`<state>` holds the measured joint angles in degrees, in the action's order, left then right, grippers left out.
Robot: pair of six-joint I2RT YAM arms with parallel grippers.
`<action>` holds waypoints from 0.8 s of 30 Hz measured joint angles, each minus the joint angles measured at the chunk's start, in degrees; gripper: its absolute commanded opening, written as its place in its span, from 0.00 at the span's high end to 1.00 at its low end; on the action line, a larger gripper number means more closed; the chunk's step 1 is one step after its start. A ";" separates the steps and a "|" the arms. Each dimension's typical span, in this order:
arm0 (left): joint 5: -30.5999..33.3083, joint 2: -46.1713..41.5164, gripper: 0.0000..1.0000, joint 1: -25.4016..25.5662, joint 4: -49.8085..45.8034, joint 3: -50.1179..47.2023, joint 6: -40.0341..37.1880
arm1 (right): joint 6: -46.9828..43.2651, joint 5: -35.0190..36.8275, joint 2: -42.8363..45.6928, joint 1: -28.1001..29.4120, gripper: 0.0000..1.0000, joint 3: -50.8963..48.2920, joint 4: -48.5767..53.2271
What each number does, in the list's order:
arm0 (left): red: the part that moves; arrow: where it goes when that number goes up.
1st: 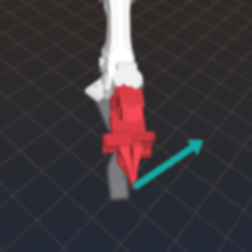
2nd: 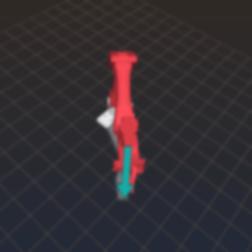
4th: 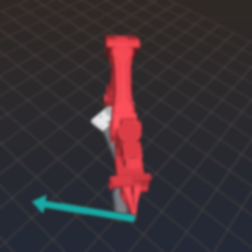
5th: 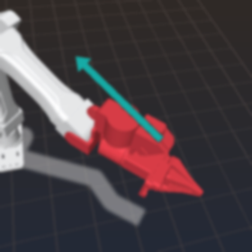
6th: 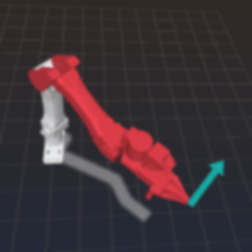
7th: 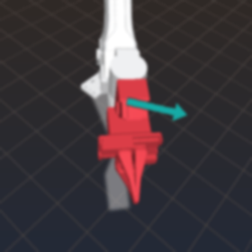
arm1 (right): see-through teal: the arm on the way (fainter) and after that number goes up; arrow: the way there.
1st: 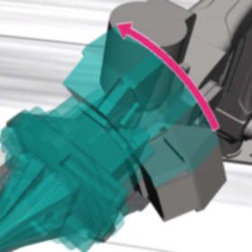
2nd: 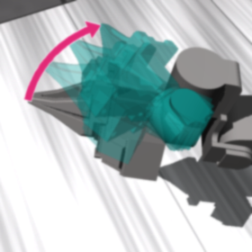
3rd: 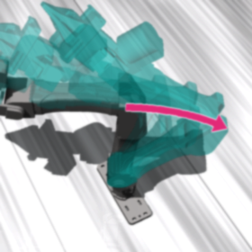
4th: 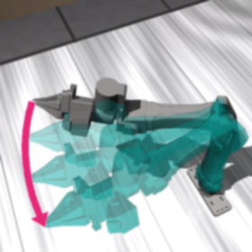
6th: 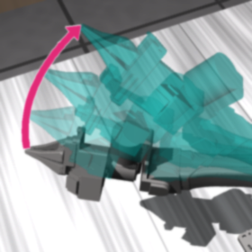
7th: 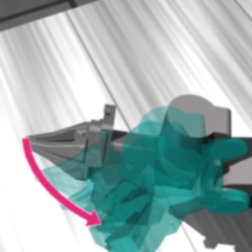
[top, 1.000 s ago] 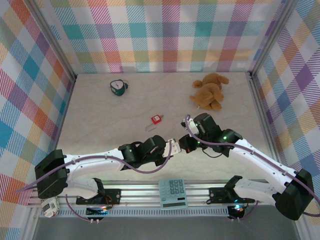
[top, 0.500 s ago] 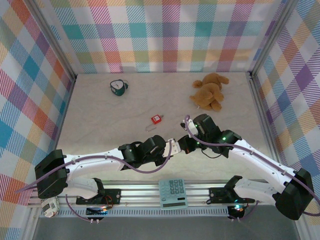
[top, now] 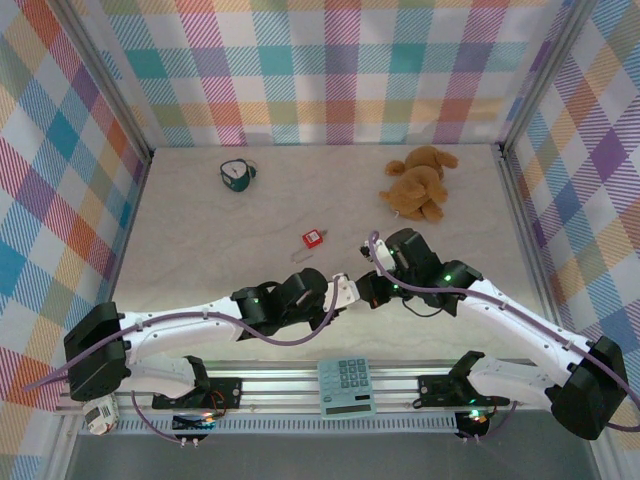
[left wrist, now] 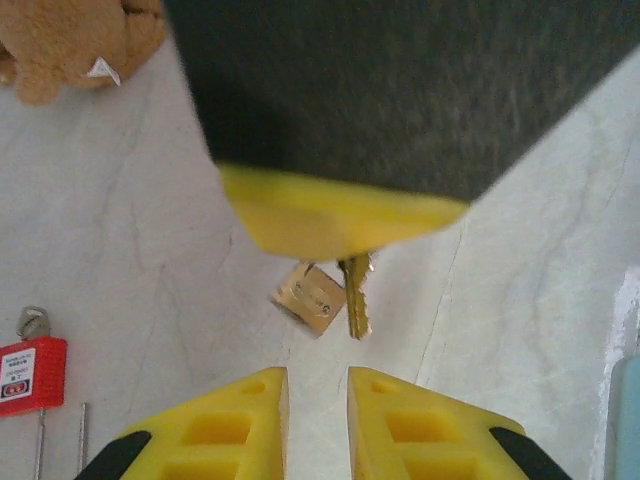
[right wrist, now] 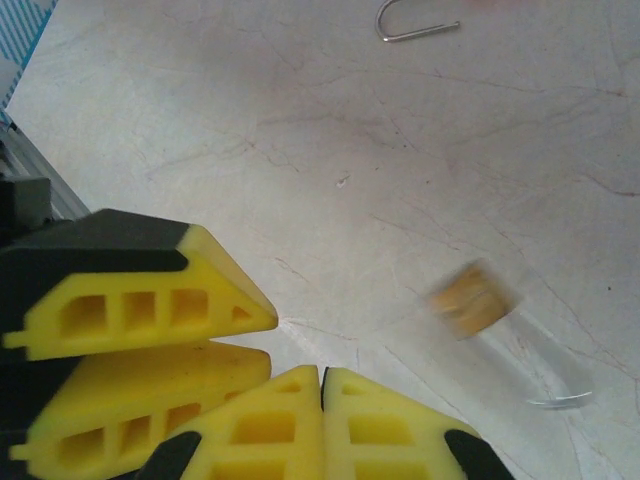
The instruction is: Unlock with the key
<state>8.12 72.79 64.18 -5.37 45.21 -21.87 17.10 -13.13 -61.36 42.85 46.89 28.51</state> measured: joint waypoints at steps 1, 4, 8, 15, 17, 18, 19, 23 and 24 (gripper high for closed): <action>-0.15 -0.42 0.79 -0.11 0.24 0.00 0.02 | 0.00 0.00 0.00 0.07 1.00 -0.04 0.00; -0.26 -0.87 0.79 -0.46 1.20 0.02 0.02 | 0.02 0.35 0.00 0.33 1.00 -0.37 -0.17; -0.59 -0.85 0.78 -1.11 1.44 0.02 1.11 | 0.20 4.33 -0.52 0.37 1.00 -0.02 1.51; 3.04 -0.42 0.50 -3.28 6.80 -0.52 4.17 | 0.83 11.19 0.11 -0.26 1.00 0.46 3.17; 5.35 0.85 0.42 -3.82 8.87 -0.70 5.51 | 1.07 13.31 0.39 -0.79 1.00 0.46 3.91; 6.69 2.01 0.42 -4.04 9.53 -0.50 6.32 | 1.29 14.32 0.72 -1.03 1.00 0.46 4.31; 7.76 3.54 0.42 -4.28 9.60 0.11 7.04 | 1.53 15.04 1.09 -1.29 1.00 0.46 4.57; 11.58 13.25 0.41 -5.38 6.12 7.96 11.21 | 2.36 17.44 3.67 -3.08 1.00 0.46 5.79; 12.26 15.69 0.41 -5.75 5.01 10.56 12.46 | 2.62 17.94 4.28 -3.48 1.00 0.46 6.08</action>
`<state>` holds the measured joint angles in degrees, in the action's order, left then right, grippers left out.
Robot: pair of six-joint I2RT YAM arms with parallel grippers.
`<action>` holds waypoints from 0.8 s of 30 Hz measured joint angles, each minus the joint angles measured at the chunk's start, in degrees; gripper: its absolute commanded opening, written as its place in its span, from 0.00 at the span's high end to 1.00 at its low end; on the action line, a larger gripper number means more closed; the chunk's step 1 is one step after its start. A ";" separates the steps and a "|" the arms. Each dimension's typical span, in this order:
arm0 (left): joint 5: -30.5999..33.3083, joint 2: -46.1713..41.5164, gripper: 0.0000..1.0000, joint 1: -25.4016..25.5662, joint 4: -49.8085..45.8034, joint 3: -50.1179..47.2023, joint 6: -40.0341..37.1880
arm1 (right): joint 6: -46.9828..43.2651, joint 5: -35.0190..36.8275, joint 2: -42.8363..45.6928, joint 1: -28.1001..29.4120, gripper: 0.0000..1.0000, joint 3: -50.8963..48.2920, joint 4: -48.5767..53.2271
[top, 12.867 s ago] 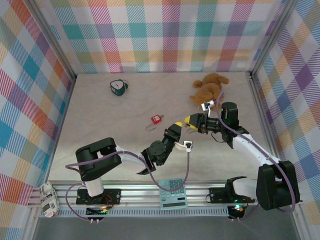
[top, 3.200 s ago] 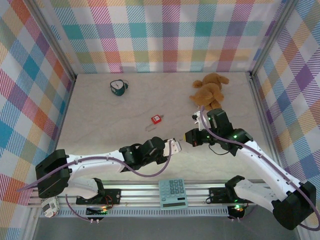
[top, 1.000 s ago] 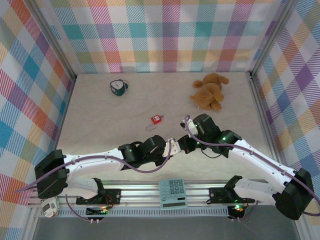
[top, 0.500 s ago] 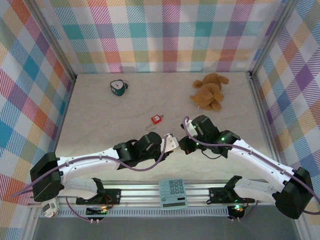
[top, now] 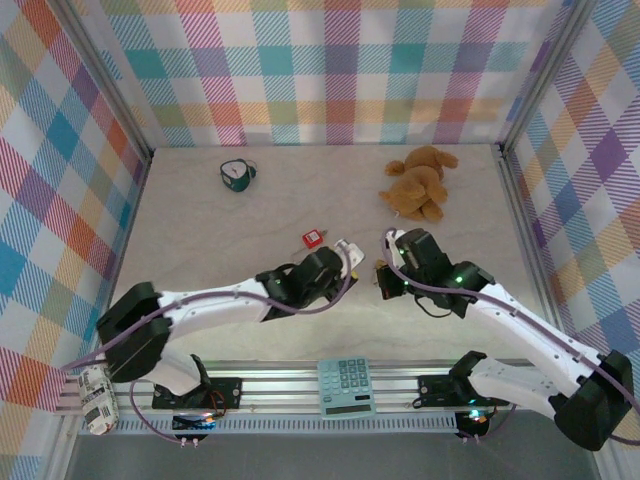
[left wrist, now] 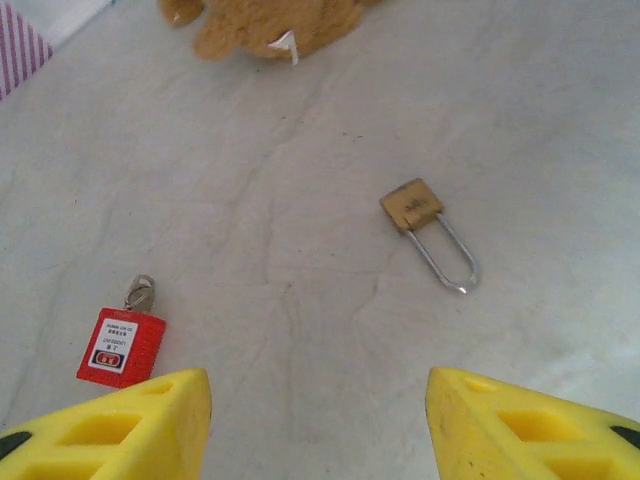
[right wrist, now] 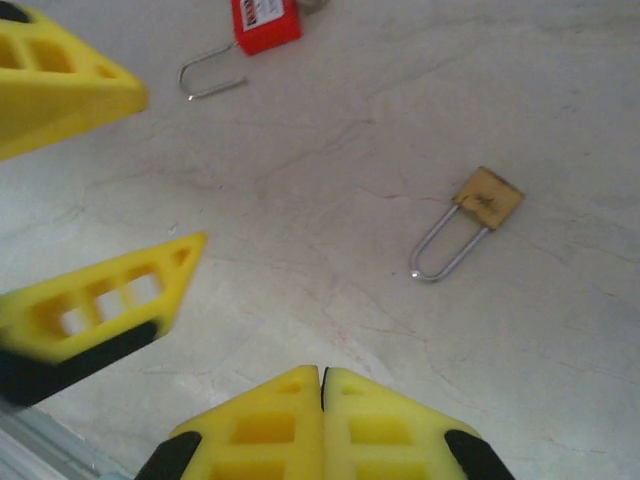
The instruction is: Unlock with the key
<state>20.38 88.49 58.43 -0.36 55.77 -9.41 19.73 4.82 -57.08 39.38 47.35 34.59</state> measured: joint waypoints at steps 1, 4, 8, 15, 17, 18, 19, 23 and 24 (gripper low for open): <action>0.57 2.36 0.41 -0.39 -1.16 2.60 1.40 | 0.46 0.68 0.66 -0.39 1.00 0.00 0.42; 1.62 9.88 0.42 -1.70 -5.79 11.63 5.46 | 2.03 3.32 1.92 -1.49 1.00 0.00 2.12; 1.77 21.75 0.52 -2.40 -15.06 26.45 9.86 | 4.42 7.26 3.69 -3.56 1.00 0.00 5.40; -0.28 39.52 0.61 -2.47 -30.77 47.78 15.17 | 7.13 12.90 7.63 -6.62 1.00 0.00 10.08; -0.42 42.95 0.62 -2.36 -35.06 52.26 16.33 | 7.74 14.03 8.11 -7.13 1.00 0.00 10.95; -0.35 44.11 0.63 -2.27 -36.48 53.77 16.87 | 8.00 14.38 8.20 -7.19 1.00 0.00 11.17; -0.28 45.33 0.65 -2.14 -38.34 55.60 17.49 | 8.15 14.73 8.28 -7.23 1.00 0.00 11.47; 0.92 48.43 0.70 -0.76 -42.77 60.39 19.12 | 8.59 15.78 8.90 -7.23 1.00 0.00 12.02; 1.20 49.05 0.71 -0.31 -43.63 61.59 19.50 | 8.61 15.82 9.07 -7.23 1.00 0.00 12.11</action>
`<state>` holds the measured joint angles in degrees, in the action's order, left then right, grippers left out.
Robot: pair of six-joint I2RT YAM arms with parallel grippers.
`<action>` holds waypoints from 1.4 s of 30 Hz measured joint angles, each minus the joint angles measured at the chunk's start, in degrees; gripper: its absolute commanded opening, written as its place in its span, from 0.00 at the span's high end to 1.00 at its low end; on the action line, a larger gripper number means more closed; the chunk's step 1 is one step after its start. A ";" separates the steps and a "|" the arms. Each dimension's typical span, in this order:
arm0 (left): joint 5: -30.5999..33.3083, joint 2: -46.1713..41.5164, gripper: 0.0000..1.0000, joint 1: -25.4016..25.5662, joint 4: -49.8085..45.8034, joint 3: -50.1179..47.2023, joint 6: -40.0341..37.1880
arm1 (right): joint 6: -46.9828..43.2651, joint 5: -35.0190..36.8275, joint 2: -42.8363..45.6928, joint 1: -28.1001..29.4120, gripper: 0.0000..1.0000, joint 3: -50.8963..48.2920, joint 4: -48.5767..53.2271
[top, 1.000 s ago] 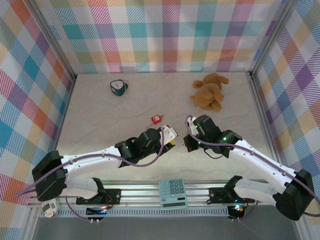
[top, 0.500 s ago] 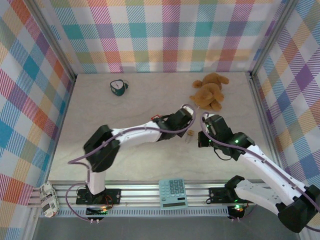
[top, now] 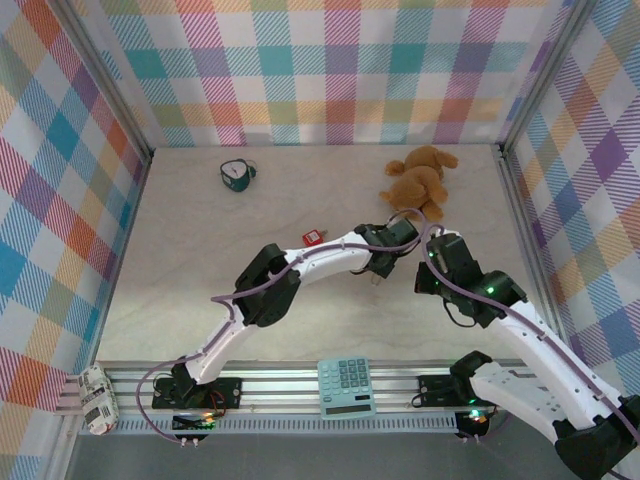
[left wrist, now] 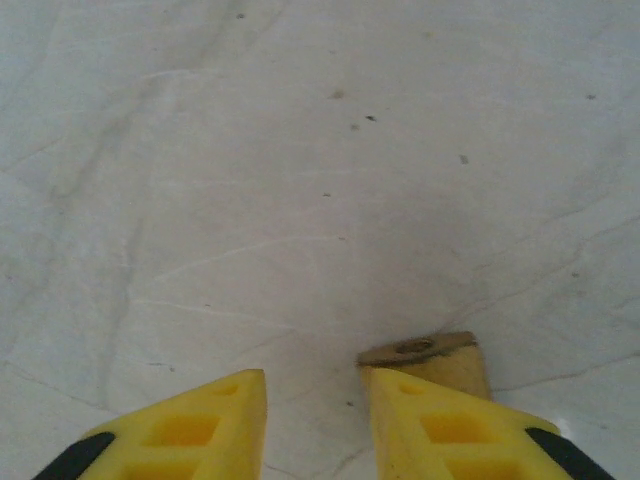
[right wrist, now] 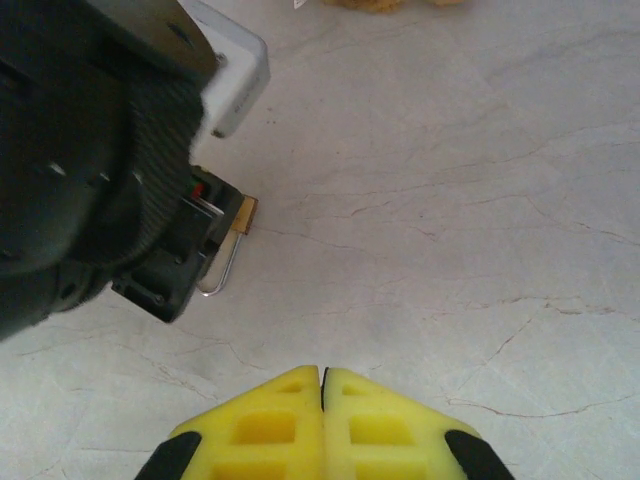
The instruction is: Unlock with the key
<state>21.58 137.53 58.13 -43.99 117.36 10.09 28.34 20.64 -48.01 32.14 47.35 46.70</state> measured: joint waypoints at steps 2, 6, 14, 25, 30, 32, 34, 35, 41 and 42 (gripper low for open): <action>0.66 1.57 0.72 1.18 -1.51 2.91 0.90 | 0.02 0.26 0.33 0.00 1.00 0.00 0.13; 2.51 2.56 0.75 3.21 -3.63 4.72 2.51 | 0.42 0.42 0.66 -0.26 1.00 0.00 0.76; 8.17 2.56 0.78 4.94 -6.08 2.64 4.39 | 0.94 0.35 1.42 -0.37 1.00 0.00 1.66; 9.16 0.48 0.82 5.14 -2.54 -3.98 5.35 | 1.03 -0.76 1.49 -0.31 1.00 0.00 2.69; 9.42 -0.48 0.75 5.14 -2.16 -5.49 5.29 | 1.01 -1.53 1.51 -0.31 1.00 0.00 2.71; 9.38 -1.40 0.71 5.14 -2.23 -6.49 5.09 | 0.98 -1.84 1.60 -0.31 1.00 0.00 2.73; 9.33 -2.08 0.66 5.14 -2.38 -6.95 5.01 | 0.98 -1.79 1.92 -0.31 1.00 0.00 2.71; 9.16 -2.45 0.65 5.14 -2.45 -7.04 4.76 | 0.98 -1.73 2.12 -0.31 1.00 0.00 2.71; 5.90 -5.09 0.63 5.22 -2.40 -7.78 4.46 | 1.03 -0.81 3.04 -0.31 1.00 0.02 2.69; 5.25 -5.38 0.64 5.22 -2.32 -7.96 4.48 | 1.03 -0.70 3.10 -0.31 1.00 0.02 2.69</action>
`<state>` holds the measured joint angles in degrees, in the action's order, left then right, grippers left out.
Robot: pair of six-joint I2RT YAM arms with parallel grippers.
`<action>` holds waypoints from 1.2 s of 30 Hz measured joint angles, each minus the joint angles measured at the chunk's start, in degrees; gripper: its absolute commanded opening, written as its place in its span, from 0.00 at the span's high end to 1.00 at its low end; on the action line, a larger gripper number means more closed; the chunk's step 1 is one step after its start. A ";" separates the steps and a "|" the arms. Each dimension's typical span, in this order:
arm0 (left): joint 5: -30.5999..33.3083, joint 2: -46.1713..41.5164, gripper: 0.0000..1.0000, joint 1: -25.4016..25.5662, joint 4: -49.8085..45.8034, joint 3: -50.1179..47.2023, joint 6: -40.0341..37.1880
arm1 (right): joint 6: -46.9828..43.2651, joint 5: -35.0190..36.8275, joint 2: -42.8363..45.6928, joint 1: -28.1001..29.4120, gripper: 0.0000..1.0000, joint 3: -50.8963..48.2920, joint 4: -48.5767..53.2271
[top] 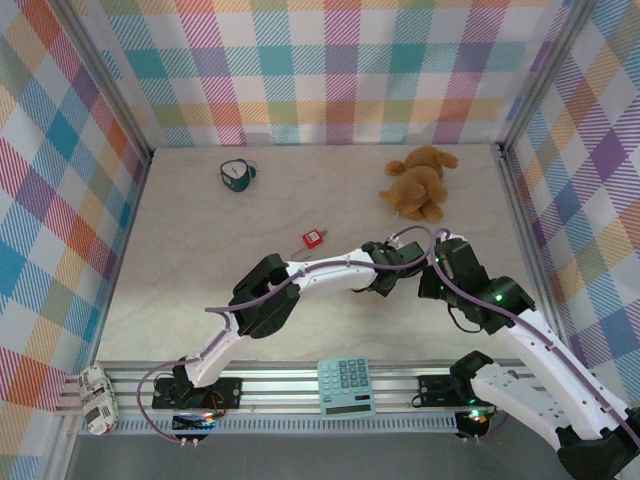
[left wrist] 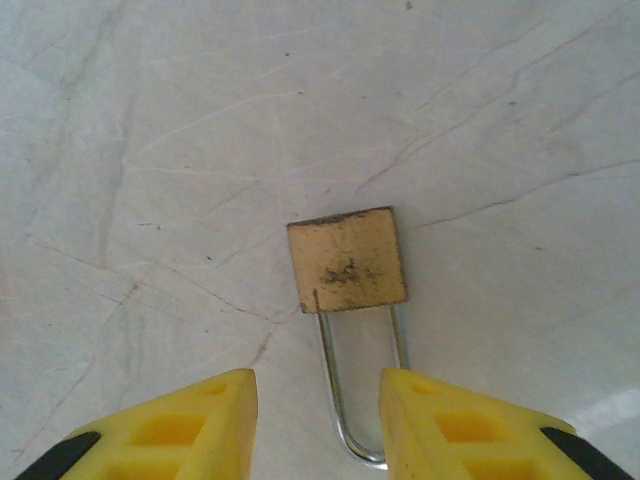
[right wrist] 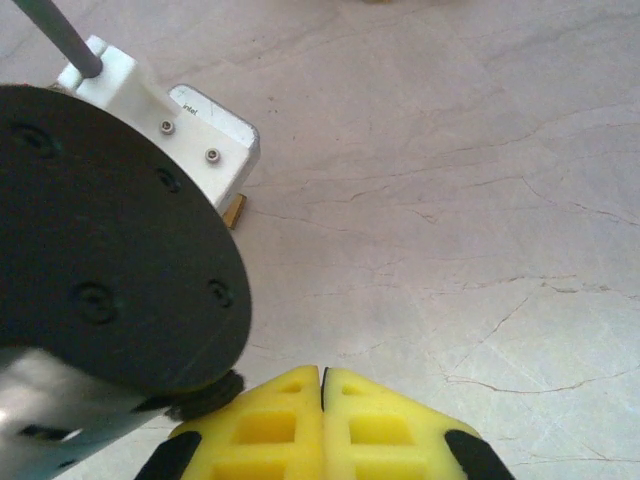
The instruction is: Unlock with the key
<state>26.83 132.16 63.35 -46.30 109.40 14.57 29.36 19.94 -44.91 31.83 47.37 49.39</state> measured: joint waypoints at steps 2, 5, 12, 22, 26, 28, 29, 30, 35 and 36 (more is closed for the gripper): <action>-1.33 -0.33 0.66 0.00 0.00 -0.33 0.07 | -0.02 0.17 0.07 0.00 1.00 0.00 0.02; -2.86 -0.33 0.70 0.02 0.24 -0.81 0.24 | -0.02 0.20 0.07 0.00 1.00 0.00 0.28; -3.78 -0.28 0.72 0.31 0.42 -1.27 0.42 | -0.02 0.20 0.07 0.00 1.00 0.00 1.11; -3.19 1.29 0.76 0.63 1.92 -2.47 0.31 | -0.04 0.50 0.07 0.00 1.00 0.00 0.72; -2.80 1.29 0.82 0.74 2.27 -2.73 -0.02 | -0.04 0.61 0.17 0.00 1.00 0.09 1.03; -3.02 1.27 0.89 0.85 2.99 -3.17 -0.46 | -0.04 0.59 0.24 0.00 1.00 0.09 1.27; -3.19 1.27 0.94 0.96 3.32 -3.37 -0.59 | -0.07 0.59 0.37 0.00 1.00 0.09 1.51; -3.13 1.09 0.99 1.05 3.65 -3.72 -0.63 | -0.15 0.55 0.46 0.00 1.00 0.09 1.75; -2.60 -0.31 1.00 1.07 6.27 -6.43 -0.94 | -0.17 0.63 0.76 0.00 1.00 0.11 1.05; -2.60 -0.50 1.00 1.07 6.78 -6.82 -1.09 | -0.17 0.61 0.76 0.00 1.00 0.11 0.83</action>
<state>24.23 131.66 64.42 -39.53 102.59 13.47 29.19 20.56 -44.14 31.83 47.48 50.22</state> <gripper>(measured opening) 0.051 0.062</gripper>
